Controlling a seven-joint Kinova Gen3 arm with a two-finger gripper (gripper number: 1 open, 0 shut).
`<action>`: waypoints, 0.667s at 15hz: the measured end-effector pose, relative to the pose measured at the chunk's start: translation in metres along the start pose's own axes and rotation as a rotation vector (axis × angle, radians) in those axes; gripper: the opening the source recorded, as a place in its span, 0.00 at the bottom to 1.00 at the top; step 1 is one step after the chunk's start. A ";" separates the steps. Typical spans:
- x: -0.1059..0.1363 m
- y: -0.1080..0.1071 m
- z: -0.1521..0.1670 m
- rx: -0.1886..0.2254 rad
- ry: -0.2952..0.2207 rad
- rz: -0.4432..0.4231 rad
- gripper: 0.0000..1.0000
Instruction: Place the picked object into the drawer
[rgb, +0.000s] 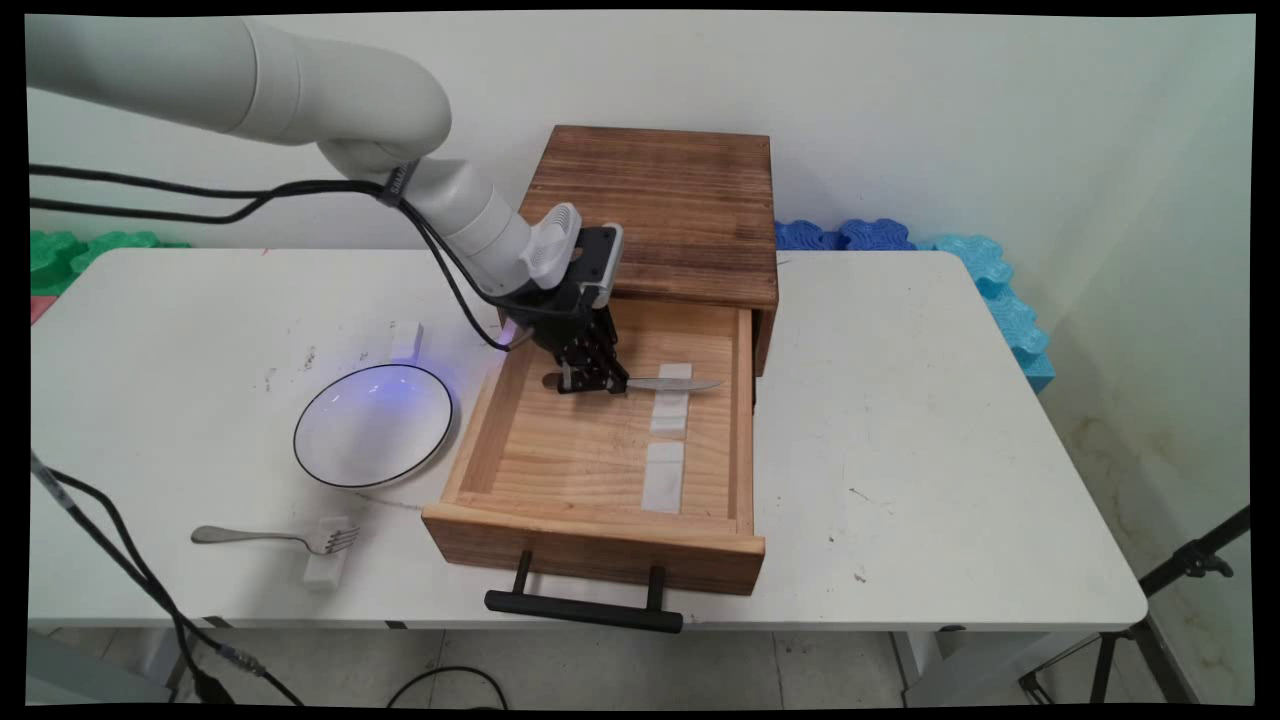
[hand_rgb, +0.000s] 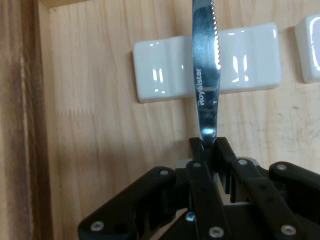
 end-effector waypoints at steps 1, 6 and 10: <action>0.000 0.000 0.001 0.000 0.001 0.000 0.00; -0.002 -0.001 0.005 -0.002 0.007 0.003 1.00; -0.003 -0.002 0.008 -0.002 0.012 0.006 1.00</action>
